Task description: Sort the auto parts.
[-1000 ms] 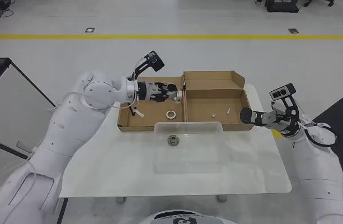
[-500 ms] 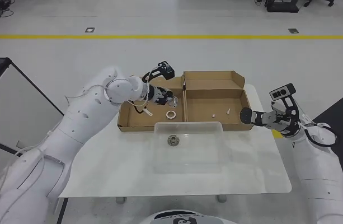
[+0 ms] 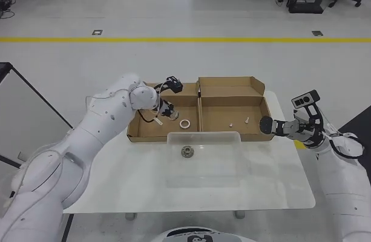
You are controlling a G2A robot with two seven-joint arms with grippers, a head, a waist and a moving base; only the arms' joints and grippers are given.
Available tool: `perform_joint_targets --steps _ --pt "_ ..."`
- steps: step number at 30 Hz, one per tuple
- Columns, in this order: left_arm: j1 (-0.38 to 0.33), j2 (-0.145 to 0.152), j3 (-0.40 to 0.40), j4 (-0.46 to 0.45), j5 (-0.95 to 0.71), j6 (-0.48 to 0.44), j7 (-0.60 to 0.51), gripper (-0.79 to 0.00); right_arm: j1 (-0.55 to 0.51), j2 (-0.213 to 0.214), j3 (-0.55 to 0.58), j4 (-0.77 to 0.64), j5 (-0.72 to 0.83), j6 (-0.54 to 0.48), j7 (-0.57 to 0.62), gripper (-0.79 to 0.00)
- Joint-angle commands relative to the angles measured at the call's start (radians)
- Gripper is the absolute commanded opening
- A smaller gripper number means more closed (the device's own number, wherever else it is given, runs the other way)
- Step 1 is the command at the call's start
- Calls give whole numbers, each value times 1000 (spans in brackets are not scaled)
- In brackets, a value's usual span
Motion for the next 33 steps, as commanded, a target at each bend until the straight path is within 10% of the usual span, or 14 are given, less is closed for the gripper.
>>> perform_joint_targets --steps 1,33 --pt "-5 -19 23 46 24 -3 17 -785 0 0 0 0 0 0 0 0" --pt "-63 -269 169 516 210 -97 175 -785 0 0 0 0 0 0 0 0"
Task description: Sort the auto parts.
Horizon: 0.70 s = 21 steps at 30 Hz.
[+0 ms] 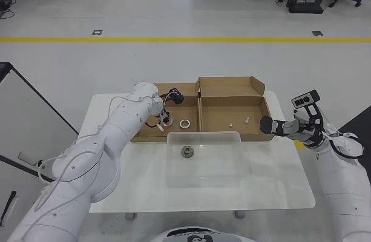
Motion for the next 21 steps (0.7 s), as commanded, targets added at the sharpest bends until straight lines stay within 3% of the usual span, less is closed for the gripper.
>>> perform_joint_targets --steps 1,8,17,21 --pt "-1 -9 1 18 7 -2 7 -785 0 0 0 0 0 0 0 0" --pt "2 -34 2 68 23 -11 27 -767 0 0 0 0 0 0 0 0" --pt "-10 -55 -7 111 32 -19 50 -419 0 0 0 0 0 0 0 0" --pt "-21 -60 -17 126 28 -17 68 -382 0 0 0 0 0 0 0 0"
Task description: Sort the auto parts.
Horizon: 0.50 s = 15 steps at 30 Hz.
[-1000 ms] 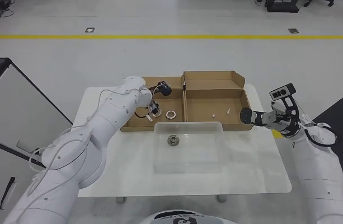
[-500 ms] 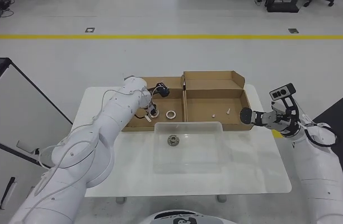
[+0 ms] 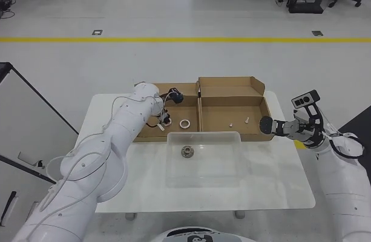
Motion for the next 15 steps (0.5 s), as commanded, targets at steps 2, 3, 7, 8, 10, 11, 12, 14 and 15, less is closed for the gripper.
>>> perform_joint_targets --steps 2,3,7,8,10,11,12,14,15 --pt "-9 -3 -8 8 -6 -8 6 -311 0 0 0 0 0 0 0 0" --pt "-12 -3 -13 10 -12 -12 10 -268 0 0 0 0 0 0 0 0" --pt "-33 -3 -27 13 -26 -23 17 -108 0 0 0 0 0 0 0 0" --pt "-40 -2 -31 15 -29 -30 22 -6 0 0 0 0 0 0 0 0" --pt "-55 0 -43 15 -42 -45 34 0 0 0 0 0 0 0 0 0" --pt "-63 1 -47 9 -47 -55 34 0 0 0 0 0 0 0 0 0" --pt "-73 2 -50 4 -47 -66 33 0 0 0 0 0 0 0 0 0" --pt "-90 5 -59 -9 -58 -98 27 0 0 0 0 0 0 0 0 0" --pt "-97 6 -66 -14 -70 -115 20 0 0 0 0 0 0 0 0 0"
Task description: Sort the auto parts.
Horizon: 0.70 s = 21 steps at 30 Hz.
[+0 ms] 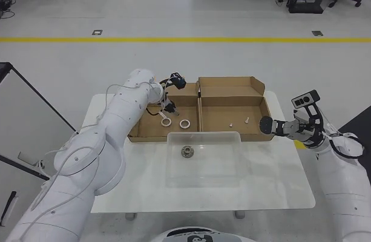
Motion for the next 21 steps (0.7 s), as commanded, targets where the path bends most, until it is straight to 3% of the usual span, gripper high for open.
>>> perform_joint_targets --steps 1,11,16,21 --pt "-13 4 -13 -10 -22 -42 -22 0 0 0 0 0 0 0 0 0" --pt "-39 33 -84 -119 -171 -161 -205 0 0 0 0 0 0 0 0 0" --pt "-15 63 -115 -262 -225 -136 -297 0 0 0 0 0 0 0 0 0" --pt "59 114 -143 -479 -260 -53 -381 0 0 0 0 0 0 0 0 0"
